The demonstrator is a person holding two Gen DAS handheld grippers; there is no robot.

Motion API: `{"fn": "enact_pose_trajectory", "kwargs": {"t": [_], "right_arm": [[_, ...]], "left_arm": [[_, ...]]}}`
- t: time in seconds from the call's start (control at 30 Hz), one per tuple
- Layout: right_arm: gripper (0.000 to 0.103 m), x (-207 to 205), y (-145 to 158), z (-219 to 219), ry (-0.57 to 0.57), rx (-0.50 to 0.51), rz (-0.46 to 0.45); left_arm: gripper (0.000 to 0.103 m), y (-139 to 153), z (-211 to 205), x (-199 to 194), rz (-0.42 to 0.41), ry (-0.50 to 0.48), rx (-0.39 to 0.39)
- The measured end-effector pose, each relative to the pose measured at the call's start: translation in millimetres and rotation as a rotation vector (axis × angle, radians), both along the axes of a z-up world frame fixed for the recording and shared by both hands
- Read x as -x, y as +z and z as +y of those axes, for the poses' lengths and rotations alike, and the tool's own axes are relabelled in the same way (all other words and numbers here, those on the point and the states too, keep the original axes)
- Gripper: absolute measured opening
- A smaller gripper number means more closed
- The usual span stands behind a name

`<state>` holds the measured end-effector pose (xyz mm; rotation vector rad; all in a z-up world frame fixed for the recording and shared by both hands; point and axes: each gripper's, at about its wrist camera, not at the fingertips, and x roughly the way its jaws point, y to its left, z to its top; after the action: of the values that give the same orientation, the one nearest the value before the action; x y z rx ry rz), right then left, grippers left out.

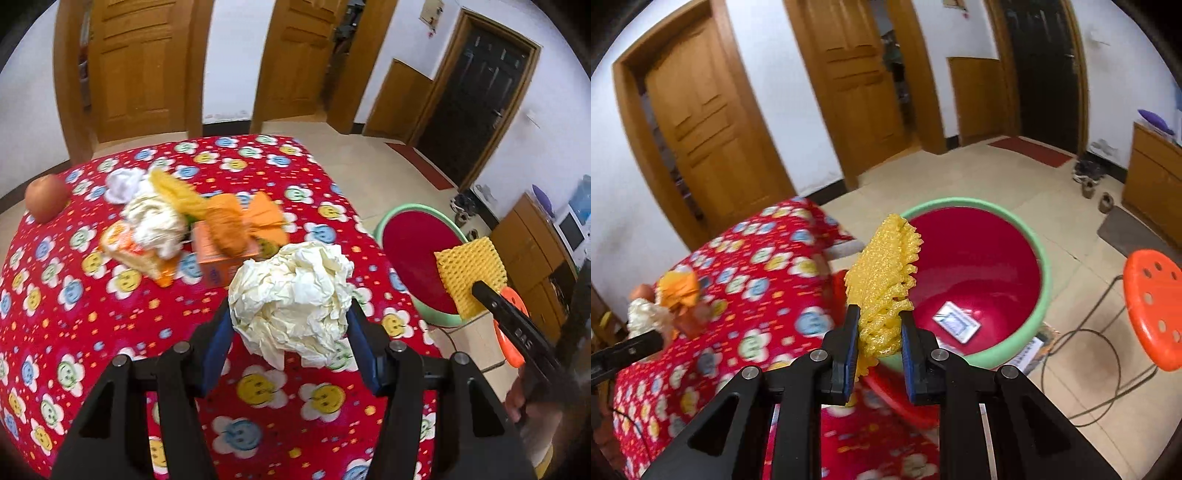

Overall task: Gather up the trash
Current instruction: 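Drop the foam net into the bucket with the right gripper while the left gripper drops the tissue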

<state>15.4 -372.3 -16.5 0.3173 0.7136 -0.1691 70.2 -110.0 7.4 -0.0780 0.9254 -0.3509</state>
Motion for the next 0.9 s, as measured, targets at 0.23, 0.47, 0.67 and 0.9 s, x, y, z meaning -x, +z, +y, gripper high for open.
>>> {"fn": "enact_pose_trajectory", "kwargs": {"t": [0.23, 0.47, 0.67, 0.9], "right_arm": [[0.031, -11.8, -16.7, -31.4, -0.059, -0.007, 0.036], [0.043, -16.0, -24.9, -50.1, -0.088, -0.029, 0.041], [0.050, -11.3, -22.7, -59.9, -0.105, -0.043, 0.026], [0.054, 1.3, -18.3, -74.3, -0.133, -0.064, 0.004]], "left_arm": [[0.059, -0.7, -30.6, -10.0, 0.008, -0.058, -0.011], [0.059, -4.2, -59.3, -19.0, 0.017, -0.109, -0.023], [0.059, -7.2, -84.9, -23.8, 0.013, -0.158, -0.037], [0.059, -11.4, -113.0, -27.3, 0.013, -0.210, -0.048]]}}
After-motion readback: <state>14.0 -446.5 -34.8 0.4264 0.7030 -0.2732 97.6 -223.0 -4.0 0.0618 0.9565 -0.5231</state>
